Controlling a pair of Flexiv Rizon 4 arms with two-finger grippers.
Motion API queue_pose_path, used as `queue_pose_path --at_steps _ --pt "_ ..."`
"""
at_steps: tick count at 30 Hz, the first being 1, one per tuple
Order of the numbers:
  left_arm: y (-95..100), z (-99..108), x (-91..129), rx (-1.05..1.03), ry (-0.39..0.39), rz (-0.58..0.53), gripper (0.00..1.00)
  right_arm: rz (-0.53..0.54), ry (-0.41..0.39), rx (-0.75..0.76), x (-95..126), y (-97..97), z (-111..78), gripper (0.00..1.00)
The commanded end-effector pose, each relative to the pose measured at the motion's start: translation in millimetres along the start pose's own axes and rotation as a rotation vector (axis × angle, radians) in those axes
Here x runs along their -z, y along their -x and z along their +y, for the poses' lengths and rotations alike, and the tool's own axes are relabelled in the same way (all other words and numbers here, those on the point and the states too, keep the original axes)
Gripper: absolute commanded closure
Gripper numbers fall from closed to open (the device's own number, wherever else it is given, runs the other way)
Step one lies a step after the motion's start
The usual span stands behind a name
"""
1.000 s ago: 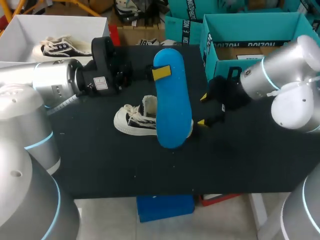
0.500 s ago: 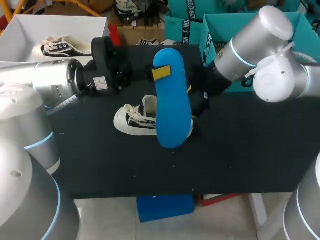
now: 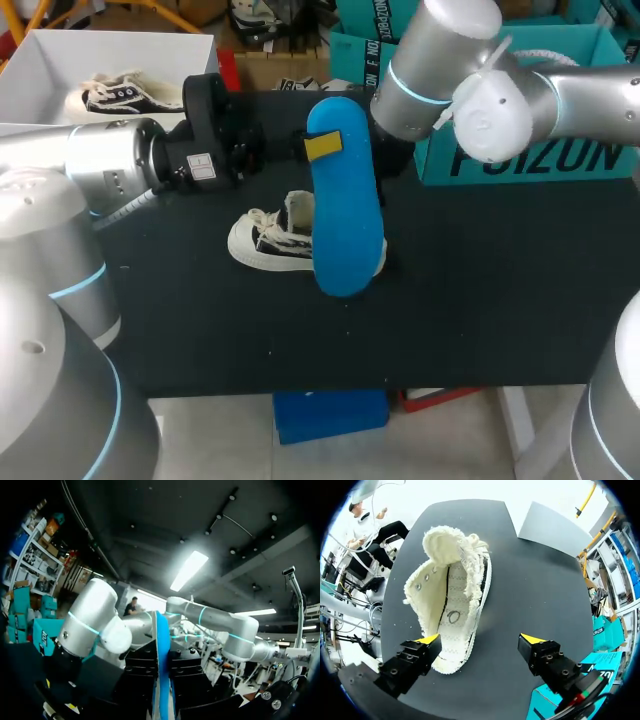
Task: Take the shoe out of the shoebox, open the shoe tongue, remove and reinsert the insole, then place the shoe into the shoebox
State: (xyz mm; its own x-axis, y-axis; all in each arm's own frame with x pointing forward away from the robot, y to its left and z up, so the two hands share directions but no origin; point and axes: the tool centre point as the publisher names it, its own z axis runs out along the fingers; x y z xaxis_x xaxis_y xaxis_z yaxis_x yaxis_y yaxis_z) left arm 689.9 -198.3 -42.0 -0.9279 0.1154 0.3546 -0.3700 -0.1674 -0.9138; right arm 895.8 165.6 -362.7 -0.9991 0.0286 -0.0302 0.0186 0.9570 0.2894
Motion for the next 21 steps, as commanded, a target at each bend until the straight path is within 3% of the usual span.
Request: queue_pose_path --at_steps 1,21 --pt "-0.3 1.6 -1.9 -0.002 -0.003 -0.005 1.0 0.025 -0.207 0.005 -9.6 9.1 12.5 0.0" --pt "-0.3 1.6 -1.9 -0.002 -0.003 -0.005 1.0 0.126 -0.257 -0.003 -39.4 5.4 34.4 0.0"
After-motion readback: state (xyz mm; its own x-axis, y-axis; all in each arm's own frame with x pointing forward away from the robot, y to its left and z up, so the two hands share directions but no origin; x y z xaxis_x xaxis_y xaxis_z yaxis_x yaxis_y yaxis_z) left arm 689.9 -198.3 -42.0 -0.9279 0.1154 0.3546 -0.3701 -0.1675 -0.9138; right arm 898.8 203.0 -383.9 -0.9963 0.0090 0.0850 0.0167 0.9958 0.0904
